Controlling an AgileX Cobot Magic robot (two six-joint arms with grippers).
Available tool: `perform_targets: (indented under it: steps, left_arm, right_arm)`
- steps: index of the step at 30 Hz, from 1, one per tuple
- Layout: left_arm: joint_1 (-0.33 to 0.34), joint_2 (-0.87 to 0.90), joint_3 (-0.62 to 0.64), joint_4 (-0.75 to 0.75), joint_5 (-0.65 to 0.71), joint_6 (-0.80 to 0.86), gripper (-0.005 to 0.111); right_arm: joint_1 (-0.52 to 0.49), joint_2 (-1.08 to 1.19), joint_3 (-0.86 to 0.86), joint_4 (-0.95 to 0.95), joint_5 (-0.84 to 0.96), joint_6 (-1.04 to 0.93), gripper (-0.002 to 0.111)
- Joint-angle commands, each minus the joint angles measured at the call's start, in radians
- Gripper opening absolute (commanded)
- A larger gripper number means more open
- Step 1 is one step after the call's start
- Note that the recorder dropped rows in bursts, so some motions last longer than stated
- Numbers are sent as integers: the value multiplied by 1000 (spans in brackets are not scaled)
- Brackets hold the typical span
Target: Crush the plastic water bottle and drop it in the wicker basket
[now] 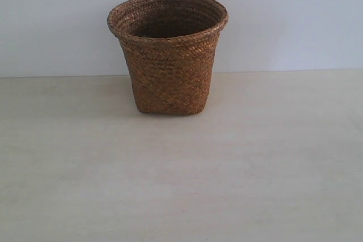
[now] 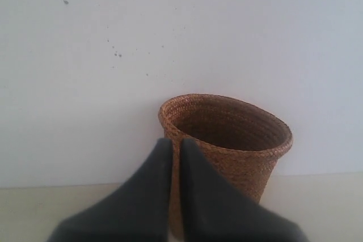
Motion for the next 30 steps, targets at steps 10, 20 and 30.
perform_targets:
  steps: [10, 20, 30]
  left_arm:
    - [-1, -4, 4, -9, -8, -4, 4]
    - [-1, -24, 55, 24, -10, -73, 4]
    - [20, -26, 212, 1782, -46, -1826, 4]
  right_arm:
    - [-5, -4, 0, -2, 2, -1, 0]
    - [-5, -4, 0, -2, 2, -1, 0]
    - [-5, -4, 0, -7, 2, -1, 0]
